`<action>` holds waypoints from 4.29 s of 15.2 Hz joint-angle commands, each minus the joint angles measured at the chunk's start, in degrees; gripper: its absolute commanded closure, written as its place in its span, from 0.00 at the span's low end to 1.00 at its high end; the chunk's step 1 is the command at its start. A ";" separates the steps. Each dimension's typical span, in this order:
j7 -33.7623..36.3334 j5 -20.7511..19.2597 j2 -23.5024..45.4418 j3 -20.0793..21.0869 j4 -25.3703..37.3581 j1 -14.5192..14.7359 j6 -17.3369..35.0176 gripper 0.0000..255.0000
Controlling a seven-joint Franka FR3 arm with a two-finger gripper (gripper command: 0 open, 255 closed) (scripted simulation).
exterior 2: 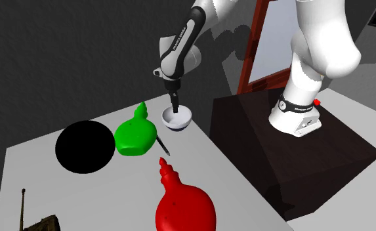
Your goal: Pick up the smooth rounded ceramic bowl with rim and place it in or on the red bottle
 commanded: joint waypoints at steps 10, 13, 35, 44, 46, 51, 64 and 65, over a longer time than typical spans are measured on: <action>-0.04 0.04 0.04 0.03 0.00 -0.02 0.04 1.00; -0.03 0.03 0.03 0.02 0.00 -0.02 0.04 1.00; 9.03 -11.52 -14.88 -6.79 -1.68 4.78 -11.75 1.00; 12.57 -16.00 -20.44 -8.14 -0.54 5.65 -17.60 1.00; 13.28 -16.87 -21.57 -8.32 -0.14 5.77 -18.96 1.00; 14.89 -18.81 -24.20 -8.60 1.11 5.96 -22.43 1.00; 28.96 -22.33 -32.33 -2.74 -3.06 11.70 -24.34 1.00; 30.50 -22.39 -32.78 -1.92 -3.48 12.37 -24.21 1.00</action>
